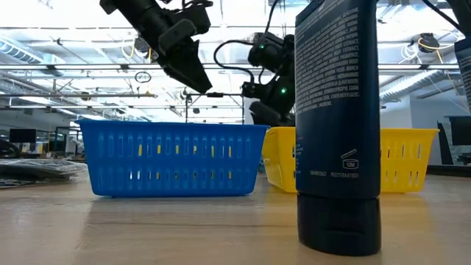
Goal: Pick & Place Travel size toiletries
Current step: Put the hairbrush into the bottom left blue bin
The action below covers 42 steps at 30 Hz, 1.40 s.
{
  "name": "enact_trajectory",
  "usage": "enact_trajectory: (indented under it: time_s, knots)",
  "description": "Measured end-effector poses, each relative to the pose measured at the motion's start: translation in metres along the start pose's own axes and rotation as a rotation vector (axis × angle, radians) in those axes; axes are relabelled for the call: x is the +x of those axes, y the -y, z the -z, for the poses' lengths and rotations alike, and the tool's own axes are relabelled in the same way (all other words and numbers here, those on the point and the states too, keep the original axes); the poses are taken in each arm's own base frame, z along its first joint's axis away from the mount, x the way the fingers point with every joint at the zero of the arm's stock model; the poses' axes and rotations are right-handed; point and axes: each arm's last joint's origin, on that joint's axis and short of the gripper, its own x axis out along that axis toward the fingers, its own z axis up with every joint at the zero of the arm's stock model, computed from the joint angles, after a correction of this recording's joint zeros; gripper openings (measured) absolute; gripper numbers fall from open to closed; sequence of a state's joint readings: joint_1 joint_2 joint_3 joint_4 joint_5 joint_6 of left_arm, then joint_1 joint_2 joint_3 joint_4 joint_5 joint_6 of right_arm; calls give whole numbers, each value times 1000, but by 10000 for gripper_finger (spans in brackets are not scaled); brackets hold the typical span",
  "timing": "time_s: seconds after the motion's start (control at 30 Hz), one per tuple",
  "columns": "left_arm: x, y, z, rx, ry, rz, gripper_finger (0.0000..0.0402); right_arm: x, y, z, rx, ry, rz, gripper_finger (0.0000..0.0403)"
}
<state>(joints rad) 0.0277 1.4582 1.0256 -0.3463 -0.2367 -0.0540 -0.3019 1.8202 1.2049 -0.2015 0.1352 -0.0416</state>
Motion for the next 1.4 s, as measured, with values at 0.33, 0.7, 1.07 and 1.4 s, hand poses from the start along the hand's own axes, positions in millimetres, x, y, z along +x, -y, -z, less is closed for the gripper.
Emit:
enact_trajectory:
  time_s: [0.33, 0.7, 1.07, 1.4]
  knots:
    - [0, 0, -1, 0, 8, 1, 255, 5, 0, 5, -34, -39, 39, 196]
    - [0, 0, -1, 0, 7, 1, 255, 5, 3, 6, -34, -52, 45, 196]
    - [0, 0, -1, -1, 7, 2, 255, 12, 8, 26, -18, -94, 56, 196]
    - [0, 0, -1, -1, 7, 2, 255, 22, 13, 35, 23, -73, 47, 196]
